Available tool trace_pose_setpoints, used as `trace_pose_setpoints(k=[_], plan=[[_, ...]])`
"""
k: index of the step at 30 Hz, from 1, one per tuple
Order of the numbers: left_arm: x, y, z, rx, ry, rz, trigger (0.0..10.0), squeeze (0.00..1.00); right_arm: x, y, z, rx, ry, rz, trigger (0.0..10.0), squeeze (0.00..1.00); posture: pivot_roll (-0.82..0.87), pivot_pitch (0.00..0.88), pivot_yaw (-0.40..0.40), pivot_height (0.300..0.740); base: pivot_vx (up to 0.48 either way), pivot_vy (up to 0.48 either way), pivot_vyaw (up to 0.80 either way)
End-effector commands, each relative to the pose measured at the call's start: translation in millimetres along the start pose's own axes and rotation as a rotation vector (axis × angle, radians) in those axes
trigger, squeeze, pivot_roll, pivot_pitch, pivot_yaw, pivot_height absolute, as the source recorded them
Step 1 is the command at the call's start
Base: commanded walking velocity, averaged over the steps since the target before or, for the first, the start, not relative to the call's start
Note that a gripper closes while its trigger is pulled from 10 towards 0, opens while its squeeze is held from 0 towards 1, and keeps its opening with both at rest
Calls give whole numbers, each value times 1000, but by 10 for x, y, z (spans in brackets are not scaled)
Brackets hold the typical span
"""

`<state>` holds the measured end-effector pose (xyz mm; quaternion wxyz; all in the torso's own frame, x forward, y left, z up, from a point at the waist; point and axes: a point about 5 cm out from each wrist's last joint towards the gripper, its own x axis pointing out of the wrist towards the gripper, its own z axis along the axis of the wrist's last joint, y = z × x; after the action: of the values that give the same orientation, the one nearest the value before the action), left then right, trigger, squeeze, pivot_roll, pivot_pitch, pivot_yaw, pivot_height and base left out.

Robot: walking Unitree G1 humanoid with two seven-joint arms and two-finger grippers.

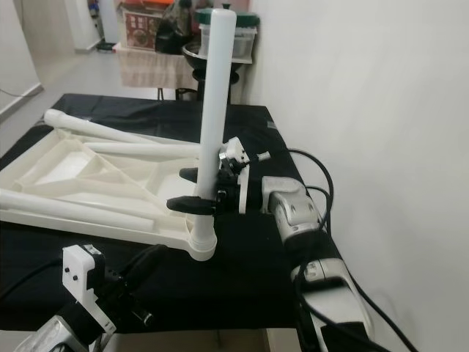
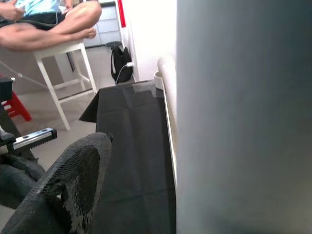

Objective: Building children table

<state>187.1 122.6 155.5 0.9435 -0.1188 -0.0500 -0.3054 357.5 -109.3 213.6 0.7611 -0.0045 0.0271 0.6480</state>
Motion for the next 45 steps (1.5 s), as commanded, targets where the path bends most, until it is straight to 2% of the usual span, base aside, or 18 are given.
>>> trace_pose_setpoints(k=[1,2,7,10,11,17,18,20,27,28,31,32,35,36,37,40,41,45], plan=[[12,-3,-25,-6,4,3,0,0,5,-27,-15,1,9,21,1490,0,53,0,-119,740,0,0,0],[13,-4,-25,-6,3,3,0,0,-12,-32,-29,7,5,26,0,0,50,0,-117,740,0,0,0],[17,-10,-22,-7,0,5,2196,0,-122,-56,-78,-2,-5,-24,0,0,41,0,-116,740,0,0,0],[18,-11,-20,-8,0,5,2196,0,-147,-61,-87,-8,-5,-43,0,0,41,0,-116,740,0,0,0],[18,-14,-15,-9,-2,4,10000,0,-187,-59,-97,-15,-16,-86,0,0,29,0,-114,740,0,0,0],[3,-24,15,-14,-8,0,10000,0,-241,23,-342,-8,21,-413,0,0,13,0,-116,740,0,0,0],[-12,-16,32,-16,-10,-1,10000,0,-186,88,-492,54,-5,-829,0,0,-11,0,-98,740,0,0,0],[-19,-1,47,-18,-10,-2,10000,0,-91,311,-631,90,2,-985,0,0,-19,9,-83,740,0,0,0],[-17,20,53,-33,-4,-17,10000,0,5,461,-672,77,18,-1044,0,0,-11,0,-91,740,0,0,0],[-18,20,50,-32,-5,-13,10000,0,15,436,-664,77,27,-1038,4314,0,-9,0,-93,740,0,0,0],[-20,19,48,-30,-6,-10,10000,0,26,429,-659,73,34,-1034,4314,0,-9,0,-93,740,0,0,0],[-17,18,44,-26,-8,-5,10000,0,93,423,-621,100,1,-927,10000,1000,-2,0,-98,740,0,0,0],[-14,17,42,-24,-10,-1,10000,0,136,446,-582,123,-23,-862,10000,1000,-1,0,-99,740,0,0,0],[-13,17,30,-29,-11,-1,10000,0,212,474,-438,116,-89,-634,10000,1000,6,0,-102,740,0,0,0],[-13,17,30,-29,-11,-1,10000,0,212,474,-438,116,-89,-634,10000,1000,6,0,-102,740,0,0,0],[-7,19,19,-40,-10,-7,10000,0,156,464,-258,-16,-108,-422,10000,812,11,0,-99,740,0,0,0],[-3,21,12,-44,-8,-9,10000,0,111,451,-206,-38,-99,-326,10000,0,9,0,-100,740,0,0,0],[1,24,7,-47,-7,-11,10000,0,75,436,-185,-52,-80,-257,10000,0,13,0,-100,740,0,0,0]])
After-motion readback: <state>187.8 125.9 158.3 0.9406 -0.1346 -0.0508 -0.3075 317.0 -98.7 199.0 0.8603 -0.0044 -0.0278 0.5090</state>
